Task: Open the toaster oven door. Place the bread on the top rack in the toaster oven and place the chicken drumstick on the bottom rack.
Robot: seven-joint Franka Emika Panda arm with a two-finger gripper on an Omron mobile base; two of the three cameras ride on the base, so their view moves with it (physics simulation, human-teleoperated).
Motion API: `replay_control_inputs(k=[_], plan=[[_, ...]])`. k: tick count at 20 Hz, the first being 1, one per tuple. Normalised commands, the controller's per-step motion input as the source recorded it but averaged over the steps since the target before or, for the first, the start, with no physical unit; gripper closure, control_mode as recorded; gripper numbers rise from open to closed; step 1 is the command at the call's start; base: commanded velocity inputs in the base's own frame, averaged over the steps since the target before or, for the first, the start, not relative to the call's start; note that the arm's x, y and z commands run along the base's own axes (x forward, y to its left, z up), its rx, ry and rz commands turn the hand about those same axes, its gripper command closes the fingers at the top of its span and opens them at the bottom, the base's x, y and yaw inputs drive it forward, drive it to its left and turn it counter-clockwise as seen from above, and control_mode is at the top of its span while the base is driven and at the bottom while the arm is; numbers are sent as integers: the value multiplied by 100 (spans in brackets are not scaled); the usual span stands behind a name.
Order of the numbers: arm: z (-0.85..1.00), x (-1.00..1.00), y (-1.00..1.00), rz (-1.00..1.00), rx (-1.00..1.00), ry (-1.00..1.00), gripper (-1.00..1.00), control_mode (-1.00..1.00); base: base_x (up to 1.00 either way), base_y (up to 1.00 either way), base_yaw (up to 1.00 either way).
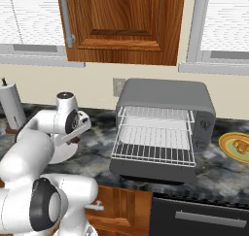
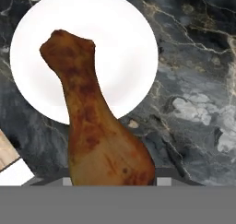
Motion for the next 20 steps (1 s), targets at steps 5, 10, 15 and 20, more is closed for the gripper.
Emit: replay_control_inputs(k=[5, 10, 15, 20], plan=[[30, 0, -54, 0, 0, 0, 100, -100, 0, 0, 0], [27, 0, -55, 0, 0, 0, 100, -100, 0, 0, 0], [19, 0, -57, 0, 0, 0, 100, -100, 0, 0, 0], [10, 0, -60, 0, 0, 4, 100, -100, 0, 0, 0]])
